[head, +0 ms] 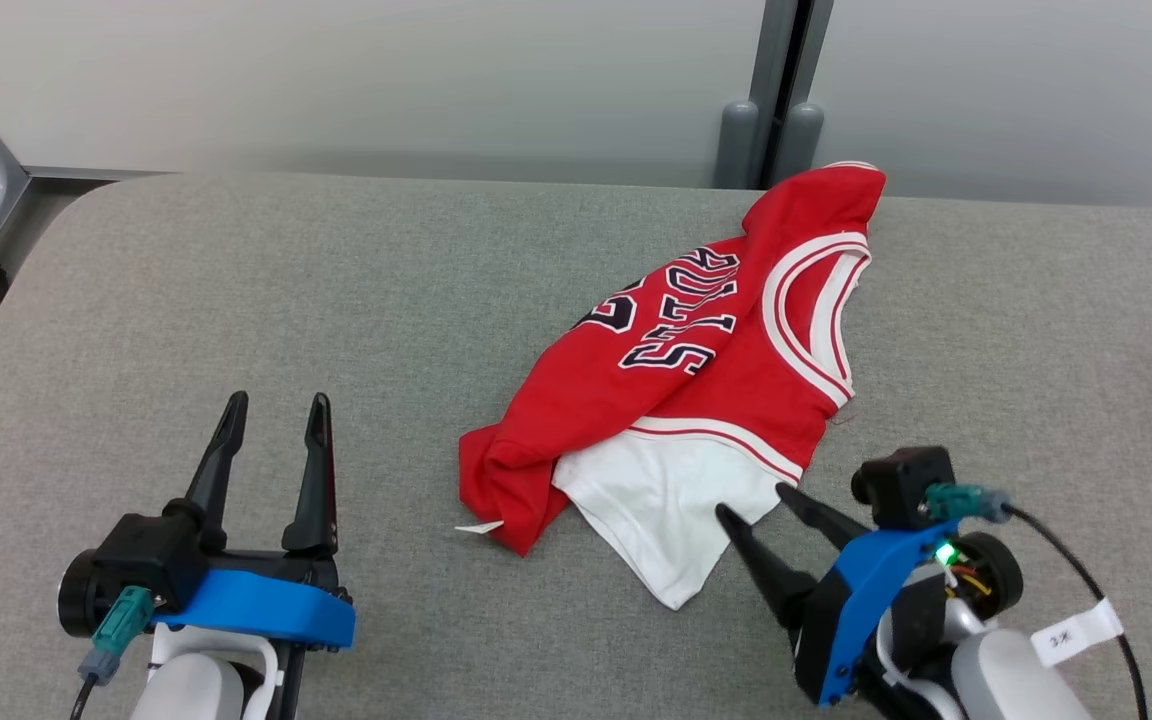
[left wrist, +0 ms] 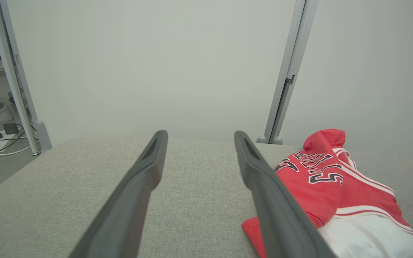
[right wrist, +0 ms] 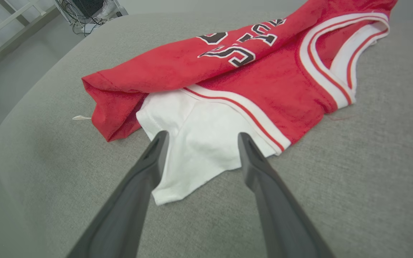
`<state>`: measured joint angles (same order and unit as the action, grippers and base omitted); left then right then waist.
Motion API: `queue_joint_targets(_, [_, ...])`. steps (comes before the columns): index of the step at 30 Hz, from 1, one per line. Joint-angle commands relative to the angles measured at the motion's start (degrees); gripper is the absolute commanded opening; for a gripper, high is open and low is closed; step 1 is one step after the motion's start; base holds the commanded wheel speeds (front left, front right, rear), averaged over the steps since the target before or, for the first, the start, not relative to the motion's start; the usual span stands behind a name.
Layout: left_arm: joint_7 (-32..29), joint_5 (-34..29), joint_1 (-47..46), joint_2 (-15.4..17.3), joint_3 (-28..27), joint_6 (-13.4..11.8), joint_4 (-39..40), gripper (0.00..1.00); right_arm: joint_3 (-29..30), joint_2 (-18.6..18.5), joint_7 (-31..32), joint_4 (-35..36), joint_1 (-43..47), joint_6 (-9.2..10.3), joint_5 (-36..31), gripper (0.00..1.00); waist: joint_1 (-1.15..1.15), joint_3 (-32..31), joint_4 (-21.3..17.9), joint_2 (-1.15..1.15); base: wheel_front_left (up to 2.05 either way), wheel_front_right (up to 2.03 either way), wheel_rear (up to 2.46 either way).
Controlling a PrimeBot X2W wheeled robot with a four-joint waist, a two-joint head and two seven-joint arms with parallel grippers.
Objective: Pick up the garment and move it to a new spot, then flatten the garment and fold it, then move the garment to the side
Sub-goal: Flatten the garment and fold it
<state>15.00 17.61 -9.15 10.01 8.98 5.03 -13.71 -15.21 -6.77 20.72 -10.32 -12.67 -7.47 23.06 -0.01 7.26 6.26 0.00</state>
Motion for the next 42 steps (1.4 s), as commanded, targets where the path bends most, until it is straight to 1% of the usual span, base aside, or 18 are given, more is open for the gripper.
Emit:
queue_joint_targets(1, [0.3,0.2,0.5,0.2,-0.2,-0.3,0.3,1.0,-1.0,0.6,0.4,1.8,1.7,-0.05,-1.4,1.0,0.01,0.2,0.0,0.0,0.0,0.0,0.0])
queue_joint_targets(4, [0.3,0.3,0.0,0.2,-0.1,-0.4,0.5,1.0,-3.8,0.5,1.1,3.7,3.5,-0.04,-5.2,1.0,0.01,0.8,0.2,0.0,0.0,0.0,0.0])
queue_joint_targets(8, [0.3,0.3,-1.0,-0.1,0.2,-0.1,0.2,1.0,-6.3,0.3,0.4,1.0,1.9,-0.04,-9.6,1.0,0.01,1.6,1.1,0.0,0.0,0.0,0.0])
queue_joint_targets(10, [0.3,0.3,-1.3,-0.2,0.5,0.1,0.1,1.0,-7.8,-0.1,0.1,-1.6,0.2,-0.04,-12.2,1.0,0.01,2.0,1.7,0.0,0.0,0.0,0.0])
queue_joint_targets(15, [0.3,0.1,-1.9,-0.5,1.0,0.5,-0.1,1.0,-10.8,-0.5,-1.2,-9.9,-3.5,-0.04,-15.3,1.0,0.01,2.8,3.3,0.0,0.0,0.0,0.0])
queue_joint_targets(22, [0.3,-0.2,-2.0,-0.9,0.7,0.5,0.1,1.0,-14.1,-0.3,-2.5,-20.6,-7.5,-0.02,-16.6,1.0,0.01,3.6,4.0,0.0,0.0,0.0,0.0])
queue_joint_targets(23, [0.3,-0.2,-2.0,-0.9,0.6,0.5,0.1,1.0,-14.2,-0.1,-3.1,-21.8,-7.8,-0.01,-15.9,0.38,0.01,3.8,4.0,0.0,0.0,0.0,0.0])
queue_joint_targets(24, [0.3,-0.2,-2.0,-1.0,0.5,0.5,0.1,1.0,-13.9,0.2,-4.0,-22.7,-8.2,-0.01,-15.0,0.11,0.01,3.9,3.9,0.0,0.0,0.0,0.0])
queue_joint_targets(25, [0.3,-0.3,-2.1,-1.1,0.5,0.5,0.2,1.0,-13.7,0.3,-4.9,-23.4,-8.6,-0.02,-14.6,0.0,0.01,4.0,3.9,0.0,0.0,0.0,0.0])
queue_joint_targets(29, [0.3,-0.5,-1.9,-1.2,0.2,0.4,0.2,1.0,-10.6,0.4,-9.5,-23.7,-9.6,-0.01,-12.7,0.0,0.01,3.7,2.7,0.0,0.0,0.0,0.0])
queue_joint_targets(33, [0.3,-0.4,-1.2,-0.9,-0.2,0.2,0.2,1.0,-3.6,-0.3,-12.8,-20.5,-8.4,-0.02,-11.9,0.0,0.01,3.1,0.8,0.0,0.0,0.0,0.0])
queue_joint_targets(37, [0.3,-0.4,-0.5,-0.5,-0.7,-0.2,0.6,1.0,4.0,-1.7,-12.5,-14.3,-5.4,-0.02,-13.9,0.0,0.01,2.3,-1.7,0.0,0.0,0.0,0.0])
queue_joint_targets(42, [0.3,0.0,0.3,0.0,-1.7,-0.5,1.0,1.0,13.0,-2.3,-9.8,-4.3,0.0,-0.03,-17.1,0.0,0.01,1.7,-4.8,0.0,0.0,0.0,0.0])
